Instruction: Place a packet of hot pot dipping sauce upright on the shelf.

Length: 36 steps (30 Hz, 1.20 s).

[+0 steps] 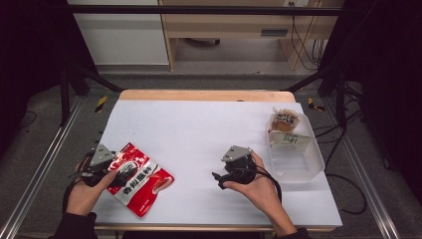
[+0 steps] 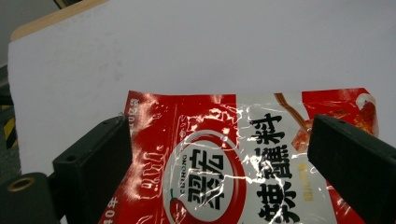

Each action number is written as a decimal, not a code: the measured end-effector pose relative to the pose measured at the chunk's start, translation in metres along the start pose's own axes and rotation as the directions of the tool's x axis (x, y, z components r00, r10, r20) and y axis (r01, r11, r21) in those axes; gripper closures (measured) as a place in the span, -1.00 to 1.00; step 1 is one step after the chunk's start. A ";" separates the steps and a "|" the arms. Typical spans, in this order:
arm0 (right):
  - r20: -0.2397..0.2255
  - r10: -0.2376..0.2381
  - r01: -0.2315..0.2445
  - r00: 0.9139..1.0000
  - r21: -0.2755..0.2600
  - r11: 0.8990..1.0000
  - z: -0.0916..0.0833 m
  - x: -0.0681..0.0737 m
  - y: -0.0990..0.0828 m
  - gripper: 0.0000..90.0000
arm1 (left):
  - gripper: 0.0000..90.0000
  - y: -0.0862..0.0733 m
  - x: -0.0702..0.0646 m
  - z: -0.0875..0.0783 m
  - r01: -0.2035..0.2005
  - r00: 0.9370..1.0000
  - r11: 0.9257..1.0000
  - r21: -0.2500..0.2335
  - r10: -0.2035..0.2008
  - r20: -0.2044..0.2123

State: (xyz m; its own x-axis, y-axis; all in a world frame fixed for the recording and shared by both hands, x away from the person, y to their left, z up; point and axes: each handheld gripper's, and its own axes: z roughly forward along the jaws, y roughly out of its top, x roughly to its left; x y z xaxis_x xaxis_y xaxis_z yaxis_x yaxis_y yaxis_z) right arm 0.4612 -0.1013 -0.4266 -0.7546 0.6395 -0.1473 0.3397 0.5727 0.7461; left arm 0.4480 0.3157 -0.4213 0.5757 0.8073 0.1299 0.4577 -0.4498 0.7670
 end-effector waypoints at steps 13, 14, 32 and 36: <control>0.019 0.071 -0.071 0.997 -0.007 0.997 0.001 0.001 -0.023 -0.70 | -0.85 -0.033 0.031 -0.018 0.064 0.993 0.998 0.004 -0.063 -0.100; 0.017 0.073 -0.073 0.997 -0.007 0.997 0.002 0.002 -0.023 -0.70 | -0.85 -0.036 0.032 -0.019 0.072 0.992 0.997 0.005 -0.071 -0.104; 0.013 0.050 -0.050 0.999 0.039 0.998 0.011 0.006 -0.029 -0.70 | -0.72 -0.060 0.044 -0.017 0.098 0.993 0.993 0.059 -0.093 -0.078; 0.013 0.049 -0.049 0.999 0.045 0.998 0.012 0.006 -0.029 -0.70 | -0.72 -0.063 0.044 -0.016 0.097 0.992 0.992 0.085 -0.090 -0.087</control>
State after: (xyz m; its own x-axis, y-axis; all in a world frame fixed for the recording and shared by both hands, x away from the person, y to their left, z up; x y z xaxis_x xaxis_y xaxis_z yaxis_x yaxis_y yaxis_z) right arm 0.4532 -0.1079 -0.4569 -0.7300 0.6730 -0.1191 0.4013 0.5631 0.7224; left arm 0.4334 0.3857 -0.4543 0.4713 0.8745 0.1142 0.5676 -0.3999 0.7196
